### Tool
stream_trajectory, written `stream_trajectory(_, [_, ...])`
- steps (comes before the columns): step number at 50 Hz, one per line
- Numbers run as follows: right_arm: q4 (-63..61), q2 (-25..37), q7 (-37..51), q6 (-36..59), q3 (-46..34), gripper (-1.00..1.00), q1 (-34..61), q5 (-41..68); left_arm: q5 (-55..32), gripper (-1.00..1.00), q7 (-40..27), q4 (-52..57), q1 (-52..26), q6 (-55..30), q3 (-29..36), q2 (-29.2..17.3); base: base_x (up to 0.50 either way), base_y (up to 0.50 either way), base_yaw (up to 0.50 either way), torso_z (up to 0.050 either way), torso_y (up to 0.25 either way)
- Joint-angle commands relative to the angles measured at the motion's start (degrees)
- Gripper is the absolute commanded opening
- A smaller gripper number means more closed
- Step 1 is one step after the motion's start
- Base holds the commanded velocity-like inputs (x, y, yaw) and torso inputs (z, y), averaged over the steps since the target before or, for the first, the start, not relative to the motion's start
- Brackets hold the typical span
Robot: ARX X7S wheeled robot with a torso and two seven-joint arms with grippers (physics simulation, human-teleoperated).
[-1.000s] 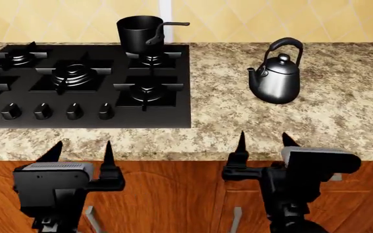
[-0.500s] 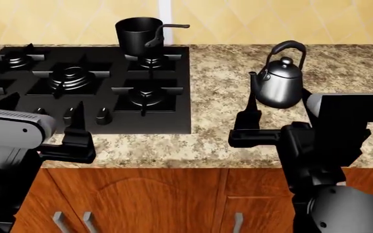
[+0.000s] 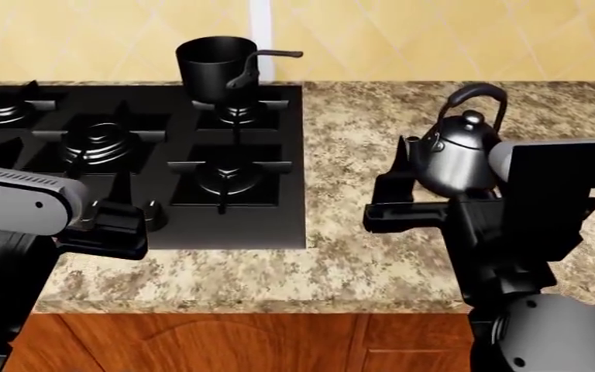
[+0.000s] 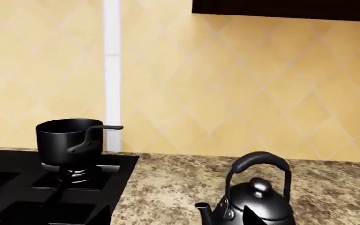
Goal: Pick the kettle from the counter and place it on a stove burner. Then turn the burner on.
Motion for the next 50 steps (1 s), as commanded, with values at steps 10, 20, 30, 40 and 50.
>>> stream_trajectory(10, [0.69,0.21,-0.07,-1.14,-0.87,1.00,-0.10,-0.41,-1.66,1.00,-1.36,-0.32,-1.25,0.05,0.63,-1.02,0.17,0.00,0.00,0.000,0.000])
stream_trajectory(20, [1.21,-0.13,0.95,-1.11,-1.58,1.00,0.77,-0.71,-2.33,1.00,-1.91,-0.19,-1.04,0.43,0.51,-1.46,0.17,0.00,0.00,0.000,0.000])
stream_trajectory(30, [1.66,0.08,0.57,-1.52,-2.91,1.00,0.29,-2.28,-2.23,1.00,-1.83,-0.47,-1.26,0.89,0.81,-1.73,0.11,0.00,0.00,0.000,0.000])
stream_trajectory(40, [5.12,-3.18,7.22,-2.25,-6.39,1.00,-1.33,-11.73,-0.42,1.00,-0.69,-0.64,-0.28,1.92,1.17,-1.54,0.01,0.00,0.00,0.000,0.000])
stream_trajectory(50, [13.45,-13.37,17.16,1.84,-14.92,1.00,7.36,-19.65,3.98,1.00,2.62,-1.33,2.77,4.15,1.61,-1.11,0.00,0.00,0.00,0.000,0.000])
